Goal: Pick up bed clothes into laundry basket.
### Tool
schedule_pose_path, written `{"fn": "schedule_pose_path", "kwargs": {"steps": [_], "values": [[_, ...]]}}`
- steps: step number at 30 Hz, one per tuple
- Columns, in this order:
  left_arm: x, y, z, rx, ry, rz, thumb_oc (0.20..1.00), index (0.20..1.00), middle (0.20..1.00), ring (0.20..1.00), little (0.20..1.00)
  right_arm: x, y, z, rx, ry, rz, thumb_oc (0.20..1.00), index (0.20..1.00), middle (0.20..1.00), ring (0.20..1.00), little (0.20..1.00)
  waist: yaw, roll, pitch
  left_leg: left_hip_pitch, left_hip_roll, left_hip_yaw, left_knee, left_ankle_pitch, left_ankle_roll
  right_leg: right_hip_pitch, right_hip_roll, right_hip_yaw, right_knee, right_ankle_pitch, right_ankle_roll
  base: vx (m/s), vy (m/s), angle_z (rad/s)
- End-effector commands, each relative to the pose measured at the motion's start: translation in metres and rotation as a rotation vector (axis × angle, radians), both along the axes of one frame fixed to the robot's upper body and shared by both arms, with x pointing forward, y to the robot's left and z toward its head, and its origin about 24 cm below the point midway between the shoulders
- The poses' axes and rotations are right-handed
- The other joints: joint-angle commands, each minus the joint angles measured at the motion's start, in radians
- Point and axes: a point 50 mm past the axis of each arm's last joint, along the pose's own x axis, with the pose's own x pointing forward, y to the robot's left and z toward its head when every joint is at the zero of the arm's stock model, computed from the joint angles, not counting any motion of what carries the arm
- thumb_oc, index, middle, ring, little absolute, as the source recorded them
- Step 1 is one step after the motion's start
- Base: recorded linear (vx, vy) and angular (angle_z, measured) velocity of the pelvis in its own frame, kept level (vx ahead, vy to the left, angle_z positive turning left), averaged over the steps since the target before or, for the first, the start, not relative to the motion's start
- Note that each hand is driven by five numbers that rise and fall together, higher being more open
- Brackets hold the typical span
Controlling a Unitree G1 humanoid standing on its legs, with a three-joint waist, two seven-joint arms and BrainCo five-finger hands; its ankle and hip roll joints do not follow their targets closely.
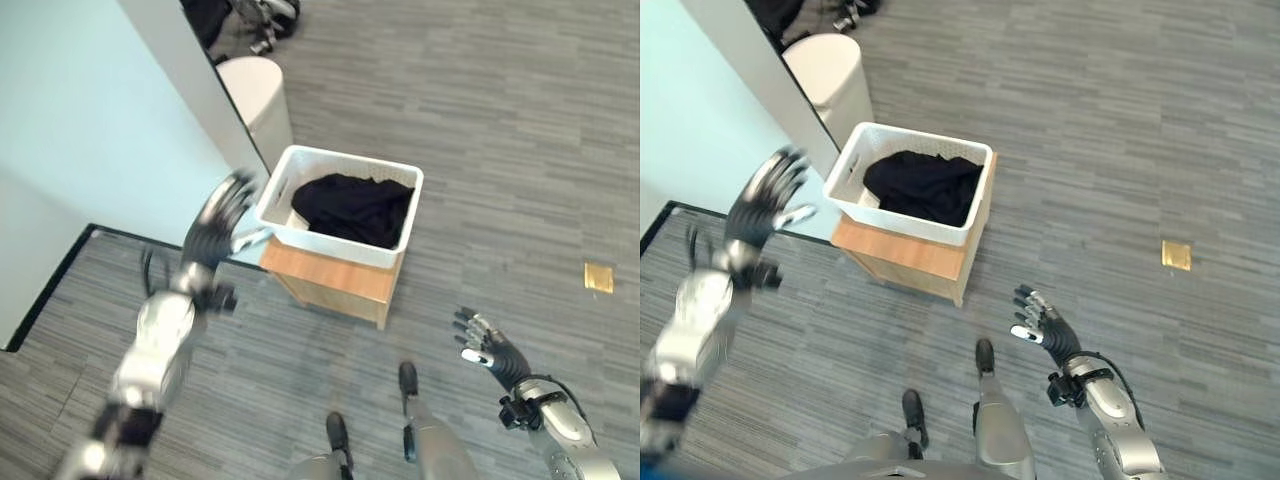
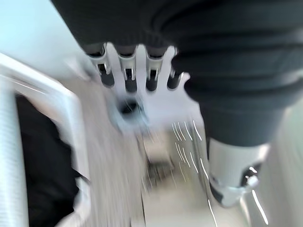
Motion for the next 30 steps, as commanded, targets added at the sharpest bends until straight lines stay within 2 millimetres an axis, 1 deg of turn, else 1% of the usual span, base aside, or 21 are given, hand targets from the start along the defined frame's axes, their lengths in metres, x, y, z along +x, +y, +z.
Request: {"fn": "schedule_pose_path", "kwargs": {"steps": [1,2,3,7,8,9,11,12,15,16,17,18,19,21,23,24,26,27,28,29,30], "values": [[0.012,0.002,0.015,0.043,-0.070,-0.053,1.000,1.000,1.000,1.000,1.000,0.007,0.004,0.018,-0.033,-0.124,0.003,1.000,1.000,1.000,1.000,1.000,0.040,-0.018,-0.057,-0.047,-0.008,-0.123,0.010,0.030,0.001,0.150,-0.084,-0.017,0.014,-0.101,0.057,0.12,0.063,0.34],[-0.005,0.007,-0.011,-0.036,0.015,-0.012,1.000,1.000,1.000,1.000,1.000,0.012,0.003,0.020,-0.051,-0.142,-0.005,1.000,1.000,1.000,1.000,1.000,0.079,-0.017,-0.071,-0.025,-0.022,-0.158,0.010,0.023,0.011,0.190,-0.101,-0.048,0.028,-0.112,0.056,0.09,0.049,0.53],[-0.006,0.007,-0.011,-0.036,0.015,-0.011,1.000,1.000,1.000,1.000,1.000,0.012,0.004,0.020,-0.051,-0.142,-0.004,1.000,1.000,1.000,1.000,1.000,0.075,-0.018,-0.073,-0.028,-0.023,-0.161,0.010,0.026,0.011,0.189,-0.102,-0.050,0.028,-0.110,0.056,0.06,0.060,0.52],[-0.027,0.001,-0.042,-0.105,0.124,0.032,1.000,1.000,1.000,1.000,1.000,0.026,0.020,0.027,-0.017,-0.191,0.015,1.000,1.000,1.000,1.000,1.000,0.170,-0.008,-0.083,0.005,-0.055,-0.283,0.010,0.022,0.049,0.200,-0.166,-0.142,0.234,-0.169,0.056,0.06,0.092,0.73],[-0.031,-0.007,-0.055,-0.132,0.174,0.041,1.000,1.000,1.000,1.000,1.000,0.030,0.029,0.025,0.020,-0.189,0.018,1.000,1.000,1.000,1.000,1.000,0.202,-0.007,-0.073,0.036,-0.083,-0.351,0.012,0.019,0.086,0.150,-0.210,-0.139,0.460,-0.090,0.050,0.08,0.118,0.85],[-0.031,-0.008,-0.055,-0.132,0.173,0.041,1.000,1.000,1.000,1.000,1.000,0.030,0.029,0.026,0.020,-0.189,0.018,1.000,1.000,1.000,1.000,1.000,0.200,-0.008,-0.075,0.032,-0.085,-0.352,0.011,0.023,0.087,0.146,-0.212,-0.139,0.459,-0.087,0.051,0.09,0.141,1.07],[-0.035,-0.012,-0.059,-0.112,0.196,0.056,1.000,1.000,1.000,1.000,1.000,0.030,0.038,0.025,0.044,-0.189,0.029,1.000,1.000,1.000,1.000,1.000,0.218,0.001,-0.065,0.058,-0.117,-0.417,0.015,0.024,0.120,0.077,-0.242,-0.093,0.652,0.027,0.045,0.04,0.148,1.76],[-0.034,-0.016,-0.061,-0.116,0.207,0.064,1.000,1.000,1.000,1.000,1.000,0.030,0.043,0.024,0.062,-0.183,0.027,1.000,1.000,1.000,1.000,1.000,0.221,0.007,-0.059,0.066,-0.125,-0.451,0.017,0.026,0.127,0.039,-0.233,-0.044,0.725,0.045,0.041,0.02,0.058,1.80],[-0.025,-0.024,-0.062,-0.147,0.210,0.068,1.000,1.000,1.000,1.000,1.000,0.032,0.052,0.023,0.106,-0.178,0.020,1.000,1.000,1.000,1.000,1.000,0.199,0.009,-0.052,0.081,-0.118,-0.537,0.023,0.021,0.107,-0.044,-0.137,0.108,0.711,-0.031,0.003,0.09,-0.130,0.93],[-0.021,-0.024,-0.058,-0.129,0.190,0.066,1.000,1.000,1.000,1.000,1.000,0.031,0.051,0.022,0.102,-0.169,0.014,1.000,1.000,1.000,1.000,1.000,0.174,0.014,-0.053,0.081,-0.106,-0.586,0.027,0.020,0.088,-0.058,-0.074,0.199,0.623,-0.087,-0.006,0.30,-0.356,1.09],[-0.012,-0.024,-0.050,-0.099,0.160,0.049,1.000,1.000,1.000,1.000,1.000,0.027,0.041,0.021,0.071,-0.161,0.003,1.000,1.000,1.000,1.000,1.000,0.132,0.008,-0.045,0.078,-0.117,-0.686,0.043,0.007,0.057,-0.030,0.010,0.393,0.395,-0.167,0.020,0.24,-0.277,1.46],[-0.011,-0.025,-0.050,-0.099,0.159,0.049,1.000,1.000,1.000,1.000,1.000,0.027,0.041,0.021,0.070,-0.162,0.002,1.000,1.000,1.000,1.000,1.000,0.130,0.009,-0.045,0.076,-0.118,-0.688,0.045,0.009,0.057,-0.026,0.007,0.391,0.384,-0.160,0.022,0.24,-0.371,2.20],[-0.001,-0.027,-0.044,-0.066,0.133,0.035,1.000,1.000,1.000,1.000,1.000,0.017,0.026,0.017,0.028,-0.133,-0.034,1.000,1.000,1.000,1.000,1.000,0.093,-0.013,-0.038,0.063,-0.140,-0.783,0.062,0.007,0.037,0.007,0.045,0.515,0.253,-0.180,0.060,0.13,-0.283,2.45],[0.003,-0.030,-0.041,-0.057,0.120,0.032,1.000,1.000,1.000,1.000,1.000,0.010,0.020,0.011,0.030,-0.095,-0.061,1.000,1.000,1.000,1.000,1.000,0.093,-0.038,-0.042,0.072,-0.116,-0.792,0.083,-0.015,0.003,0.051,0.008,0.407,0.261,-0.201,0.039,0.14,-0.345,1.87],[0.003,-0.032,-0.041,-0.076,0.112,0.043,1.000,1.000,1.000,1.000,1.000,0.010,0.019,0.010,0.025,-0.088,-0.066,1.000,1.000,1.000,1.000,1.000,0.083,-0.042,-0.044,0.070,-0.105,-0.807,0.089,-0.017,-0.006,0.059,0.009,0.402,0.273,-0.190,0.043,0.08,-0.333,1.89],[-0.006,-0.033,-0.049,-0.153,0.130,0.075,1.000,1.000,1.000,1.000,1.000,0.006,0.008,0.009,0.023,-0.082,-0.097,1.000,1.000,1.000,1.000,1.000,0.094,-0.051,-0.051,0.038,-0.081,-0.811,0.123,-0.015,-0.025,0.104,0.019,0.362,0.232,-0.209,0.021,0.11,-0.533,1.42],[-0.016,-0.033,-0.059,-0.208,0.160,0.106,1.000,1.000,1.000,1.000,1.000,0.006,-0.003,0.010,-0.006,-0.078,-0.115,1.000,1.000,1.000,1.000,1.000,0.123,-0.062,-0.041,-0.013,-0.068,-0.804,0.194,0.001,-0.038,0.147,0.017,0.285,0.211,-0.217,-0.002,0.05,-0.410,0.81],[-0.016,-0.033,-0.058,-0.209,0.160,0.106,1.000,1.000,1.000,1.000,1.000,0.006,-0.004,0.010,-0.006,-0.079,-0.115,1.000,1.000,1.000,1.000,1.000,0.119,-0.063,-0.043,-0.019,-0.071,-0.808,0.196,0.005,-0.039,0.146,0.013,0.281,0.206,-0.212,0.000,0.00,-0.230,1.36],[-0.020,-0.032,-0.062,-0.218,0.175,0.115,1.000,1.000,1.000,1.000,1.000,0.006,-0.007,0.011,-0.012,-0.083,-0.127,1.000,1.000,1.000,1.000,1.000,0.123,-0.070,-0.037,-0.046,-0.064,-0.773,0.226,0.019,-0.039,0.165,0.009,0.250,0.190,-0.213,-0.006,-0.02,-0.200,1.93],[-0.022,-0.028,-0.063,-0.228,0.180,0.144,1.000,1.000,1.000,1.000,1.000,0.008,-0.013,0.017,-0.022,-0.107,-0.139,1.000,1.000,1.000,1.000,1.000,0.131,-0.080,-0.025,-0.093,-0.044,-0.668,0.277,0.042,-0.029,0.183,-0.003,0.197,0.177,-0.209,-0.011,-0.04,-0.335,1.85],[-0.024,-0.026,-0.066,-0.235,0.196,0.158,1.000,1.000,1.000,1.000,1.000,0.010,-0.017,0.020,-0.027,-0.122,-0.160,1.000,1.000,1.000,1.000,1.000,0.134,-0.087,-0.021,-0.121,-0.015,-0.553,0.289,0.052,-0.001,0.198,-0.003,0.153,0.168,-0.213,-0.018,-0.06,-0.325,1.65]]}}
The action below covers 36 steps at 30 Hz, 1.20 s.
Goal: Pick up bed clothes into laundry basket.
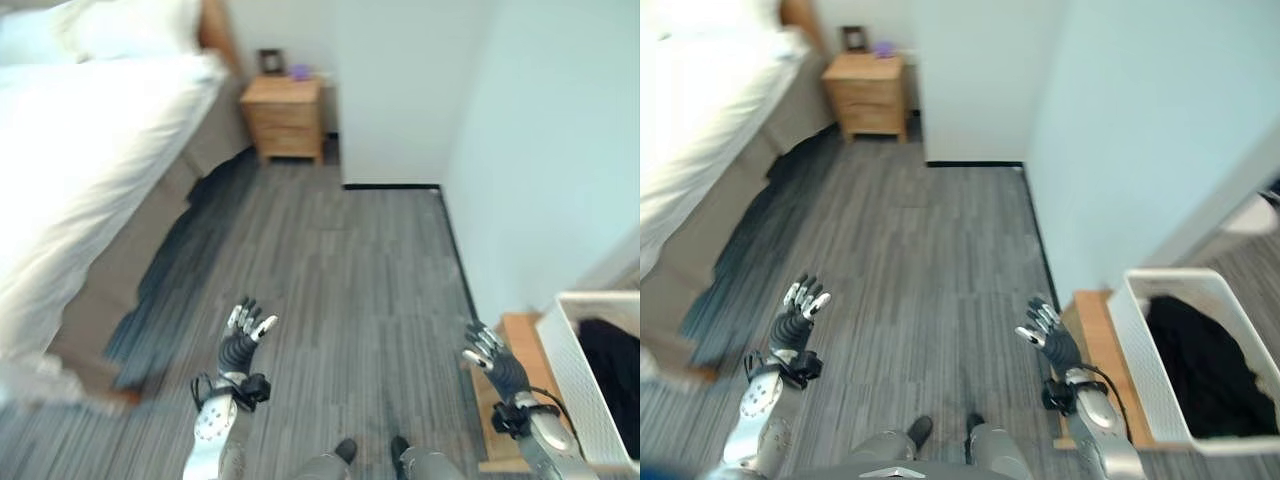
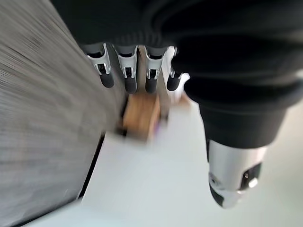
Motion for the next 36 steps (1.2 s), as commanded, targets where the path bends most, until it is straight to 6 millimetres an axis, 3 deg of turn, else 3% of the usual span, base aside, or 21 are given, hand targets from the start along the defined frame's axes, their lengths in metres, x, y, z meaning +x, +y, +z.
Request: {"fn": "schedule_pose_path", "kwargs": {"steps": [1,2,3,4,5,6,7,8,10,15,20,25,32,33,34,35,36], "values": [[0.009,0.019,0.025,0.055,-0.105,0.021,1.000,1.000,1.000,1.000,1.000,0.014,-0.008,0.042,-0.013,-0.220,-0.021,1.000,1.000,1.000,1.000,1.000,-0.036,0.001,-0.020,0.006,0.143,0.243,-0.001,0.114,-0.039,0.146,-0.106,-0.061,-0.228,0.085,0.107,-0.18,-0.423,1.88],[0.009,0.018,0.023,0.052,-0.089,0.028,1.000,1.000,1.000,1.000,1.000,0.011,-0.016,0.039,-0.043,-0.212,-0.095,1.000,1.000,1.000,1.000,1.000,-0.074,0.000,-0.033,0.024,0.269,0.613,0.032,0.096,-0.046,0.182,-0.133,-0.254,-0.247,0.074,0.097,-0.29,-0.376,3.93],[0.011,0.016,0.023,0.041,-0.091,0.024,1.000,1.000,1.000,1.000,1.000,0.009,-0.019,0.034,-0.021,-0.202,-0.154,1.000,1.000,1.000,1.000,1.000,-0.090,0.004,-0.036,0.034,0.302,0.717,0.106,0.088,-0.053,0.196,-0.148,-0.351,-0.259,0.075,0.084,-0.27,-0.287,4.10],[0.011,0.016,0.023,0.041,-0.092,0.024,1.000,1.000,1.000,1.000,1.000,0.009,-0.019,0.034,-0.020,-0.203,-0.154,1.000,1.000,1.000,1.000,1.000,-0.093,0.005,-0.034,0.031,0.304,0.713,0.112,0.084,-0.053,0.198,-0.146,-0.354,-0.259,0.075,0.084,-0.18,-0.094,3.28],[0.013,0.015,0.025,0.043,-0.099,0.016,1.000,1.000,1.000,1.000,1.000,0.009,-0.016,0.032,0.010,-0.203,-0.166,1.000,1.000,1.000,1.000,1.000,-0.099,0.009,-0.041,0.049,0.314,0.764,0.109,0.082,-0.058,0.201,-0.154,-0.398,-0.261,0.075,0.082,0.03,0.037,1.22],[0.018,0.011,0.030,0.077,-0.108,-0.020,1.000,1.000,1.000,1.000,1.000,0.008,-0.010,0.029,0.055,-0.199,-0.173,1.000,1.000,1.000,1.000,1.000,-0.109,0.031,-0.060,0.089,0.298,0.798,-0.037,0.072,-0.080,0.217,-0.151,-0.453,-0.273,0.069,0.100,-0.04,0.085,0.88],[0.019,0.013,0.032,0.100,-0.115,-0.021,1.000,1.000,1.000,1.000,1.000,0.009,-0.004,0.028,0.057,-0.194,-0.142,1.000,1.000,1.000,1.000,1.000,-0.104,0.033,-0.065,0.106,0.276,0.796,-0.110,0.099,-0.071,0.223,-0.161,-0.487,-0.287,0.092,0.103,0.08,0.090,1.50],[0.018,0.013,0.032,0.101,-0.114,-0.020,1.000,1.000,1.000,1.000,1.000,0.009,-0.004,0.028,0.058,-0.192,-0.141,1.000,1.000,1.000,1.000,1.000,-0.107,0.034,-0.069,0.118,0.276,0.781,-0.118,0.084,-0.080,0.234,-0.157,-0.476,-0.290,0.078,0.111,-0.08,0.092,1.76],[0.020,0.011,0.036,0.131,-0.129,-0.044,1.000,1.000,1.000,1.000,1.000,0.012,0.005,0.027,0.032,-0.185,-0.085,1.000,1.000,1.000,1.000,1.000,-0.092,0.039,-0.088,0.120,0.249,0.738,-0.187,0.114,-0.064,0.234,-0.171,-0.529,-0.292,0.091,0.107,-0.04,0.098,0.94],[0.022,0.013,0.045,0.178,-0.157,-0.044,1.000,1.000,1.000,1.000,1.000,0.017,0.022,0.027,0.041,-0.184,-0.007,1.000,1.000,1.000,1.000,1.000,-0.050,0.049,-0.098,0.125,0.201,0.675,-0.231,0.125,-0.044,0.238,-0.211,-0.575,-0.264,0.102,0.122,-0.02,0.144,0.41],[0.016,0.014,0.038,0.156,-0.125,-0.015,1.000,1.000,1.000,1.000,1.000,0.018,0.033,0.026,0.043,-0.182,0.038,1.000,1.000,1.000,1.000,1.000,-0.026,0.049,-0.103,0.133,0.168,0.645,-0.265,0.132,-0.029,0.239,-0.235,-0.598,-0.252,0.117,0.135,-0.04,0.122,0.32],[0.010,0.013,0.033,0.150,-0.105,-0.006,1.000,1.000,1.000,1.000,1.000,0.020,0.033,0.025,0.028,-0.167,0.052,1.000,1.000,1.000,1.000,1.000,-0.040,0.027,-0.109,0.159,0.167,0.681,-0.270,0.121,-0.022,0.237,-0.229,-0.549,-0.265,0.134,0.145,-0.01,0.044,-0.25],[0.012,0.007,0.031,0.145,-0.110,-0.044,1.000,1.000,1.000,1.000,1.000,0.016,0.028,0.024,0.051,-0.174,0.036,1.000,1.000,1.000,1.000,1.000,-0.072,0.027,-0.116,0.179,0.181,0.715,-0.274,0.118,-0.028,0.231,-0.219,-0.513,-0.283,0.146,0.152,0.01,-0.002,-0.20],[0.023,-0.007,0.027,0.061,-0.118,-0.084,1.000,1.000,1.000,1.000,1.000,0.019,-0.005,0.022,0.020,-0.158,-0.105,1.000,1.000,1.000,1.000,1.000,-0.069,0.028,-0.061,0.046,0.251,0.649,-0.069,0.144,-0.086,0.235,-0.189,-0.373,-0.310,0.097,0.133,-0.04,-0.017,-0.09],[0.023,-0.007,0.029,0.085,-0.120,-0.098,1.000,1.000,1.000,1.000,1.000,0.017,-0.007,0.020,0.011,-0.153,-0.119,1.000,1.000,1.000,1.000,1.000,-0.074,0.030,-0.072,0.060,0.247,0.664,-0.080,0.136,-0.084,0.231,-0.184,-0.376,-0.311,0.096,0.130,-0.11,0.005,-0.04],[0.025,-0.006,0.026,0.092,-0.107,-0.088,1.000,1.000,1.000,1.000,1.000,0.016,-0.010,0.026,-0.015,-0.181,-0.142,1.000,1.000,1.000,1.000,1.000,-0.091,0.055,-0.098,0.107,0.247,0.711,-0.168,0.146,-0.079,0.222,-0.169,-0.399,-0.296,0.083,0.131,-0.13,0.024,0.12],[0.024,-0.005,0.021,0.078,-0.083,-0.061,1.000,1.000,1.000,1.000,1.000,0.017,-0.009,0.027,-0.030,-0.192,-0.149,1.000,1.000,1.000,1.000,1.000,-0.097,0.066,-0.107,0.120,0.239,0.701,-0.194,0.153,-0.076,0.217,-0.166,-0.403,-0.288,0.086,0.128,-0.10,0.054,0.06]]}}
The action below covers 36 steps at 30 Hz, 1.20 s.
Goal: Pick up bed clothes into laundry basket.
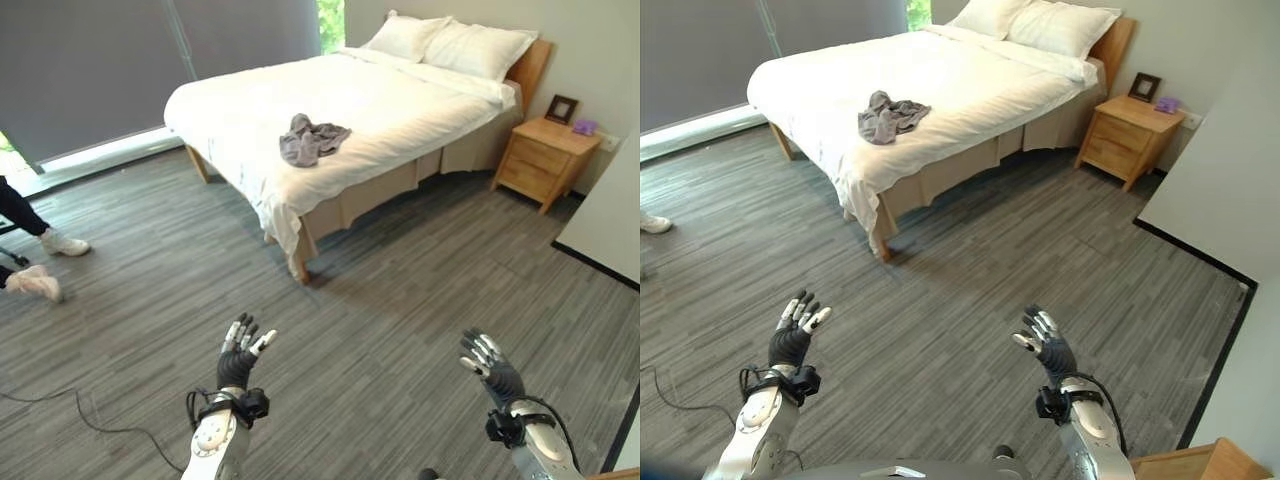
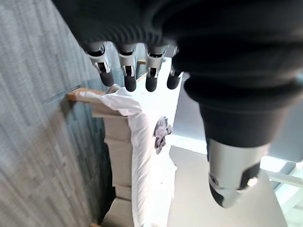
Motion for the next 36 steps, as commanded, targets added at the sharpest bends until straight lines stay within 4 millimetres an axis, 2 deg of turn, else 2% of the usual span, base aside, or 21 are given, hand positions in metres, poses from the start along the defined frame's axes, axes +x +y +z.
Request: {"fn": "schedule_pose_path", "kwargs": {"steps": [1,4,12,18,22,26,29,30,31,32,33,35,36], "values": [[0.022,0.004,0.023,0.025,-0.132,0.012,1.000,1.000,1.000,1.000,1.000,0.027,-0.005,0.035,-0.081,-0.199,-0.010,1.000,1.000,1.000,1.000,1.000,-0.011,-0.014,0.017,-0.052,0.090,-0.086,0.043,0.051,-0.079,0.086,0.030,0.058,-0.021,-0.116,0.013,-0.04,0.062,0.06],[0.023,0.007,0.029,0.043,-0.148,0.019,1.000,1.000,1.000,1.000,1.000,0.028,0.011,0.027,-0.060,-0.166,0.053,1.000,1.000,1.000,1.000,1.000,-0.007,-0.015,0.003,-0.020,0.082,-0.092,0.025,0.036,-0.067,0.104,0.023,0.066,-0.031,-0.104,0.021,-0.02,0.078,0.04],[0.014,0.007,0.018,0.026,-0.100,0.033,1.000,1.000,1.000,1.000,1.000,0.038,0.017,0.033,-0.035,-0.197,0.057,1.000,1.000,1.000,1.000,1.000,0.004,-0.026,0.001,-0.005,0.062,-0.088,0.018,0.018,-0.049,0.109,0.005,0.077,-0.032,-0.089,0.036,0.00,0.067,0.02],[0.008,0.018,0.016,0.054,-0.086,0.082,1.000,1.000,1.000,1.000,1.000,0.037,0.024,0.023,-0.023,-0.148,0.100,1.000,1.000,1.000,1.000,1.000,0.004,-0.048,0.012,-0.002,0.049,-0.086,0.019,0.005,-0.040,0.112,-0.011,0.093,-0.043,-0.071,0.048,0.01,0.064,-0.02],[0.008,0.025,0.017,0.081,-0.086,0.110,1.000,1.000,1.000,1.000,1.000,0.039,0.028,0.023,-0.015,-0.148,0.122,1.000,1.000,1.000,1.000,1.000,0.006,-0.056,0.013,-0.009,0.037,-0.091,0.024,-0.003,-0.033,0.112,-0.021,0.100,-0.052,-0.063,0.055,0.02,0.081,0.00],[0.010,0.031,0.020,0.110,-0.090,0.123,1.000,1.000,1.000,1.000,1.000,0.045,0.034,0.027,-0.018,-0.165,0.154,1.000,1.000,1.000,1.000,1.000,0.011,-0.060,0.018,-0.017,0.012,-0.102,0.030,-0.019,-0.012,0.098,-0.048,0.113,-0.020,-0.064,0.066,0.02,0.122,0.01],[0.015,0.035,0.024,0.142,-0.101,0.128,1.000,1.000,1.000,1.000,1.000,0.049,0.040,0.030,-0.016,-0.181,0.176,1.000,1.000,1.000,1.000,1.000,0.013,-0.059,0.042,-0.021,-0.020,-0.127,0.038,-0.030,0.017,0.048,-0.093,0.142,0.121,-0.047,0.077,0.00,0.187,0.02],[0.015,0.040,0.025,0.161,-0.099,0.142,1.000,1.000,1.000,1.000,1.000,0.051,0.046,0.033,-0.015,-0.198,0.202,1.000,1.000,1.000,1.000,1.000,0.016,-0.052,0.069,0.003,-0.039,-0.128,0.031,-0.041,0.046,-0.014,-0.138,0.138,0.282,0.016,0.078,-0.01,0.233,0.12],[0.015,0.040,0.026,0.161,-0.100,0.142,1.000,1.000,1.000,1.000,1.000,0.051,0.046,0.033,-0.014,-0.198,0.202,1.000,1.000,1.000,1.000,1.000,0.018,-0.053,0.066,-0.003,-0.040,-0.126,0.031,-0.037,0.047,-0.020,-0.139,0.141,0.281,0.019,0.078,0.06,0.341,0.10],[0.013,0.043,0.024,0.176,-0.086,0.150,1.000,1.000,1.000,1.000,1.000,0.051,0.051,0.032,-0.001,-0.197,0.213,1.000,1.000,1.000,1.000,1.000,0.019,-0.034,0.085,0.030,-0.046,-0.118,0.017,-0.048,0.065,-0.063,-0.159,0.122,0.410,0.054,0.066,0.19,0.239,0.19],[0.011,0.046,0.024,0.187,-0.082,0.151,1.000,1.000,1.000,1.000,1.000,0.048,0.054,0.029,0.029,-0.182,0.212,1.000,1.000,1.000,1.000,1.000,0.011,-0.031,0.100,0.065,-0.046,-0.123,-0.002,-0.059,0.065,-0.126,-0.142,0.124,0.461,0.038,0.063,0.26,0.242,0.07],[0.010,0.047,0.025,0.180,-0.084,0.155,1.000,1.000,1.000,1.000,1.000,0.045,0.053,0.026,0.058,-0.173,0.204,1.000,1.000,1.000,1.000,1.000,-0.008,-0.030,0.109,0.094,-0.044,-0.134,-0.019,-0.069,0.053,-0.180,-0.092,0.141,0.401,0.008,0.062,0.24,0.022,-0.09],[0.010,0.047,0.025,0.180,-0.084,0.155,1.000,1.000,1.000,1.000,1.000,0.045,0.053,0.026,0.058,-0.173,0.204,1.000,1.000,1.000,1.000,1.000,-0.008,-0.029,0.108,0.091,-0.042,-0.133,-0.020,-0.067,0.053,-0.180,-0.089,0.139,0.395,0.013,0.060,0.30,-0.065,-0.04]]}}
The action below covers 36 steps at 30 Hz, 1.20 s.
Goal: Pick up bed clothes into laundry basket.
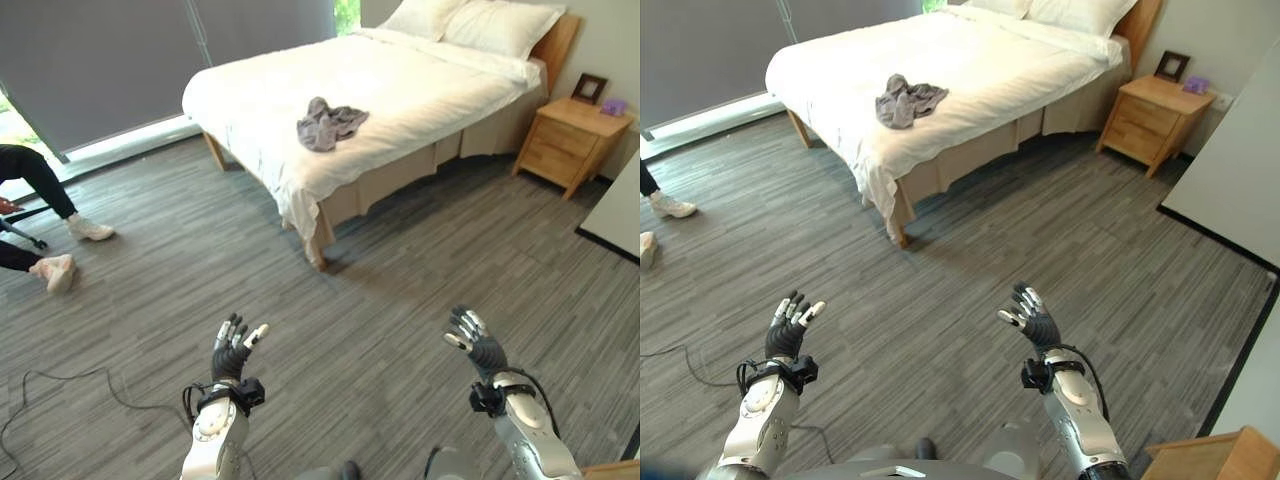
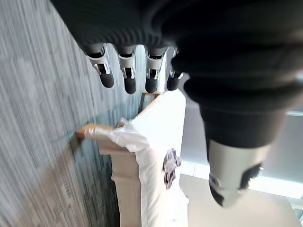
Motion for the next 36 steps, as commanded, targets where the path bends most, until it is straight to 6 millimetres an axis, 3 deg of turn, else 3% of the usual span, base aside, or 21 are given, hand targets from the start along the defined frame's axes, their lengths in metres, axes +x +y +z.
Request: {"fn": "schedule_pose_path", "kwargs": {"steps": [1,3,7,8,12,13,14,16,18,19,20,22,23,25,27,28,29,33,34,35,36], "values": [[0.010,0.019,0.035,0.118,-0.145,-0.015,1.000,1.000,1.000,1.000,1.000,0.015,-0.004,0.024,0.056,-0.138,-0.033,1.000,1.000,1.000,1.000,1.000,-0.042,-0.007,0.004,0.135,0.084,-0.109,-0.198,0.024,-0.082,0.056,0.144,0.055,-0.280,0.068,0.001,0.19,-0.050,0.21],[0.011,0.019,0.035,0.119,-0.146,-0.016,1.000,1.000,1.000,1.000,1.000,0.014,-0.006,0.024,0.056,-0.137,-0.042,1.000,1.000,1.000,1.000,1.000,-0.055,-0.016,0.001,0.148,0.077,-0.123,-0.202,0.015,-0.091,0.034,0.155,0.068,-0.384,0.092,0.009,0.31,-0.076,0.35],[0.018,0.018,0.038,0.138,-0.160,-0.034,1.000,1.000,1.000,1.000,1.000,0.012,-0.010,0.023,0.047,-0.135,-0.050,1.000,1.000,1.000,1.000,1.000,-0.101,-0.013,-0.006,0.236,0.115,-0.160,-0.202,-0.050,-0.133,-0.010,0.191,0.048,-0.617,0.187,0.045,0.48,-0.133,0.39],[0.020,0.013,0.039,0.131,-0.174,-0.052,1.000,1.000,1.000,1.000,1.000,0.010,-0.011,0.024,0.043,-0.136,-0.049,1.000,1.000,1.000,1.000,1.000,-0.118,-0.015,-0.016,0.275,0.130,-0.179,-0.202,-0.076,-0.143,-0.023,0.198,0.061,-0.606,0.193,0.049,0.62,-0.225,0.42],[0.024,0.003,0.040,0.107,-0.185,-0.082,1.000,1.000,1.000,1.000,1.000,0.011,-0.010,0.022,0.046,-0.127,-0.033,1.000,1.000,1.000,1.000,1.000,-0.121,-0.002,-0.045,0.296,0.161,-0.191,-0.158,-0.063,-0.163,0.003,0.206,0.029,-0.554,0.185,0.022,0.40,-0.170,0.68],[0.026,0.000,0.041,0.094,-0.195,-0.086,1.000,1.000,1.000,1.000,1.000,0.013,-0.010,0.023,0.046,-0.129,-0.032,1.000,1.000,1.000,1.000,1.000,-0.124,0.015,-0.053,0.288,0.186,-0.190,-0.104,-0.025,-0.182,0.015,0.224,0.029,-0.537,0.169,0.008,0.29,-0.127,0.14],[0.028,-0.002,0.042,0.071,-0.210,-0.082,1.000,1.000,1.000,1.000,1.000,0.016,-0.011,0.025,0.048,-0.137,-0.028,1.000,1.000,1.000,1.000,1.000,-0.128,0.021,-0.061,0.253,0.202,-0.195,0.002,0.055,-0.205,0.022,0.232,0.025,-0.512,0.147,-0.015,0.46,-0.231,-0.01],[0.031,-0.008,0.045,-0.004,-0.246,-0.075,1.000,1.000,1.000,1.000,1.000,0.021,-0.012,0.031,0.096,-0.160,-0.038,1.000,1.000,1.000,1.000,1.000,-0.120,0.013,-0.056,0.131,0.224,-0.175,0.338,0.217,-0.233,0.089,0.251,0.003,-0.501,0.088,-0.075,0.46,-0.347,0.20],[0.034,-0.012,0.047,-0.014,-0.253,-0.102,1.000,1.000,1.000,1.000,1.000,0.021,-0.014,0.032,0.105,-0.164,-0.039,1.000,1.000,1.000,1.000,1.000,-0.097,-0.032,-0.022,-0.018,0.238,-0.146,0.621,0.266,-0.230,0.184,0.261,-0.007,-0.546,0.055,-0.125,0.38,-0.450,0.29],[0.035,-0.011,0.048,-0.013,-0.253,-0.095,1.000,1.000,1.000,1.000,1.000,0.022,-0.014,0.033,0.098,-0.166,-0.046,1.000,1.000,1.000,1.000,1.000,-0.082,-0.044,-0.011,-0.053,0.262,-0.116,0.676,0.263,-0.217,0.226,0.277,-0.003,-0.563,0.034,-0.144,0.55,-0.509,-0.18],[0.037,-0.015,0.047,-0.053,-0.256,-0.084,1.000,1.000,1.000,1.000,1.000,0.024,-0.017,0.034,0.059,-0.161,-0.055,1.000,1.000,1.000,1.000,1.000,-0.054,-0.053,0.009,-0.159,0.310,-0.048,0.667,0.237,-0.217,0.303,0.288,-0.004,-0.596,0.008,-0.146,0.59,-0.372,-0.33],[0.036,-0.017,0.045,-0.063,-0.248,-0.090,1.000,1.000,1.000,1.000,1.000,0.026,-0.019,0.035,0.039,-0.165,-0.060,1.000,1.000,1.000,1.000,1.000,-0.037,-0.055,0.017,-0.227,0.330,-0.017,0.630,0.226,-0.222,0.335,0.290,-0.002,-0.609,-0.002,-0.142,0.46,-0.128,-0.06],[0.034,-0.016,0.043,-0.059,-0.244,-0.097,1.000,1.000,1.000,1.000,1.000,0.026,-0.020,0.039,0.049,-0.185,-0.058,1.000,1.000,1.000,1.000,1.000,-0.025,-0.048,0.009,-0.264,0.338,0.030,0.474,0.231,-0.232,0.378,0.292,0.008,-0.623,-0.021,-0.129,0.64,0.055,-0.42],[0.029,-0.016,0.033,-0.054,-0.200,-0.093,1.000,1.000,1.000,1.000,1.000,0.020,-0.021,0.035,-0.039,-0.172,-0.009,1.000,1.000,1.000,1.000,1.000,-0.005,-0.024,-0.011,-0.298,0.254,0.045,0.146,0.263,-0.216,0.439,0.305,0.038,-0.631,-0.068,-0.113,0.75,0.120,-0.63],[0.028,-0.018,0.028,-0.070,-0.187,-0.088,1.000,1.000,1.000,1.000,1.000,0.018,-0.022,0.032,-0.068,-0.162,-0.002,1.000,1.000,1.000,1.000,1.000,0.004,-0.012,-0.025,-0.274,0.199,-0.006,-0.046,0.309,-0.212,0.489,0.315,0.051,-0.640,-0.092,-0.095,0.53,0.111,-0.29],[0.028,-0.020,0.029,-0.075,-0.193,-0.089,1.000,1.000,1.000,1.000,1.000,0.017,-0.023,0.032,-0.063,-0.160,-0.006,1.000,1.000,1.000,1.000,1.000,0.004,-0.006,-0.035,-0.283,0.196,-0.018,-0.097,0.332,-0.223,0.512,0.318,0.058,-0.642,-0.099,-0.090,0.66,0.117,-0.49],[0.030,-0.022,0.031,-0.064,-0.202,-0.100,1.000,1.000,1.000,1.000,1.000,0.015,-0.021,0.030,-0.048,-0.152,0.000,1.000,1.000,1.000,1.000,1.000,0.000,-0.007,-0.046,-0.275,0.192,-0.019,-0.095,0.352,-0.233,0.546,0.310,0.074,-0.640,-0.114,-0.082,0.60,0.104,-0.54],[0.028,-0.021,0.029,-0.055,-0.195,-0.095,1.000,1.000,1.000,1.000,1.000,0.010,-0.012,0.024,-0.026,-0.126,0.035,1.000,1.000,1.000,1.000,1.000,0.001,-0.017,-0.083,-0.247,0.179,0.002,-0.061,0.299,-0.190,0.564,0.278,0.086,-0.602,-0.145,-0.063,0.39,0.136,-0.50],[0.031,-0.019,0.031,-0.060,-0.199,-0.072,1.000,1.000,1.000,1.000,1.000,0.007,-0.006,0.020,-0.006,-0.110,0.026,1.000,1.000,1.000,1.000,1.000,0.002,-0.044,-0.108,-0.188,0.132,0.034,-0.094,0.244,-0.136,0.507,0.194,0.087,-0.417,-0.066,-0.020,0.45,0.262,-0.40],[0.031,-0.019,0.032,-0.060,-0.199,-0.072,1.000,1.000,1.000,1.000,1.000,0.008,-0.006,0.020,-0.006,-0.110,0.026,1.000,1.000,1.000,1.000,1.000,0.004,-0.042,-0.110,-0.191,0.134,0.036,-0.095,0.246,-0.136,0.502,0.196,0.090,-0.418,-0.064,-0.021,0.41,0.325,-0.32],[0.033,-0.017,0.034,-0.049,-0.205,-0.065,1.000,1.000,1.000,1.000,1.000,0.009,-0.003,0.021,0.013,-0.116,0.024,1.000,1.000,1.000,1.000,1.000,0.002,-0.042,-0.105,-0.166,0.123,0.047,-0.109,0.234,-0.119,0.450,0.175,0.098,-0.299,-0.002,-0.007,0.13,0.211,-0.07]]}}
